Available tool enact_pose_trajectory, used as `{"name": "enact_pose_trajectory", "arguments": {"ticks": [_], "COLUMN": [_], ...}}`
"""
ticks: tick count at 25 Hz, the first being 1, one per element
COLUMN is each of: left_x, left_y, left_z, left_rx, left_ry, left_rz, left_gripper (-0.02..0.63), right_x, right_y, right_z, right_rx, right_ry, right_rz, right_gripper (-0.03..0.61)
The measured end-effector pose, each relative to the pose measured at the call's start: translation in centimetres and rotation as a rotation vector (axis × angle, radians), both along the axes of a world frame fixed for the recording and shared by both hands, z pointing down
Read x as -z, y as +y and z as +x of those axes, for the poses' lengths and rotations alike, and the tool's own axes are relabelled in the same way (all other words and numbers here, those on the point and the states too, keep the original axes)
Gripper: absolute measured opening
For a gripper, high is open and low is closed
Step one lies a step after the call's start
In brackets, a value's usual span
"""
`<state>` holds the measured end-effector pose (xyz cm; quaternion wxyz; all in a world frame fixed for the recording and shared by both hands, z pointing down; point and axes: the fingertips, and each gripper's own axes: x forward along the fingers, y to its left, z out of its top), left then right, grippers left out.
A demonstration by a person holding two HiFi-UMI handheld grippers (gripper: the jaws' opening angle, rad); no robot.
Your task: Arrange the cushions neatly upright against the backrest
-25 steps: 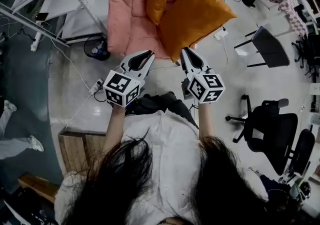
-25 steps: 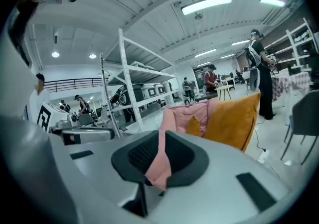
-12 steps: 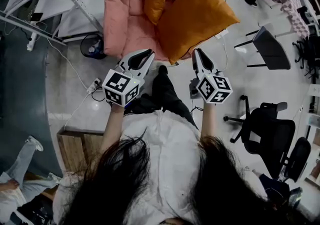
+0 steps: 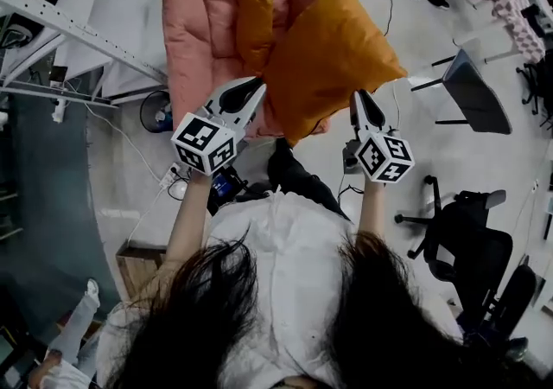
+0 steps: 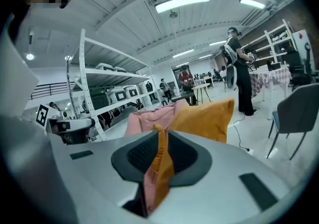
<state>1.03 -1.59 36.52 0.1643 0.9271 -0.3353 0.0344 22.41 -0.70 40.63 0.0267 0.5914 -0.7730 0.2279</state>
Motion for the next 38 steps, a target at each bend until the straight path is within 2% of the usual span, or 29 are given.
{"name": "enact_pose_trajectory", "arguments": {"ticks": [4,10,14,18,19,22,25,27,31,34,38], "left_x": [-2.0,-6.0,-8.5,-10.6,-11.1,-12.5,-13.7,-14.2,-14.8,-15.7,-18.1], "left_y": [-5.3,-12.7,-16.6,-19.8,-20.5,-22.2,-23.3,-23.8,-24.9,-25.6,-26.2], "left_z": [2.8,5.9,8.3,10.7,11.3,13.2,14.4,14.8,14.5,14.2,14.8], "left_rx": [-0.071,-0.162,-0.212,-0.272,-0.292,-0.382,-0.457,-0.487,-0.517,-0.549,-0.655], "left_ry": [-0.1,-0.182,-0.246,-0.279,-0.282,-0.282,-0.288,-0.286,-0.254,-0.228,-0.258], "left_rz": [0.001,-0.038,-0.066,-0.092,-0.099,-0.125,-0.155,-0.165,-0.205,-0.268,-0.344], "left_gripper": [0.04,0.041,0.041,0.049,0.063,0.17,0.216,0.242,0.31,0.345,0.371], "right_x": [-2.6,-6.0,-7.0,-7.4,-7.5,-7.7,-7.7,-7.5,-7.2,-7.3,-7.9], "right_y": [-1.0,-2.0,-2.8,-2.8,-2.7,-2.7,-2.8,-2.7,-2.5,-2.3,-2.2], "right_z": [2.6,4.6,5.2,5.7,5.8,6.1,6.0,5.7,4.5,4.0,3.9], "right_rx": [-0.003,-0.005,0.004,-0.007,-0.009,-0.017,-0.011,0.0,0.014,-0.03,-0.141], "right_ry": [-0.009,-0.049,-0.101,-0.153,-0.159,-0.173,-0.184,-0.187,-0.166,-0.139,-0.128], "right_rz": [-0.059,-0.145,-0.163,-0.164,-0.165,-0.168,-0.167,-0.163,-0.156,-0.171,-0.208], "right_gripper": [0.054,0.054,0.054,0.055,0.055,0.057,0.064,0.097,0.229,0.25,0.281]}}
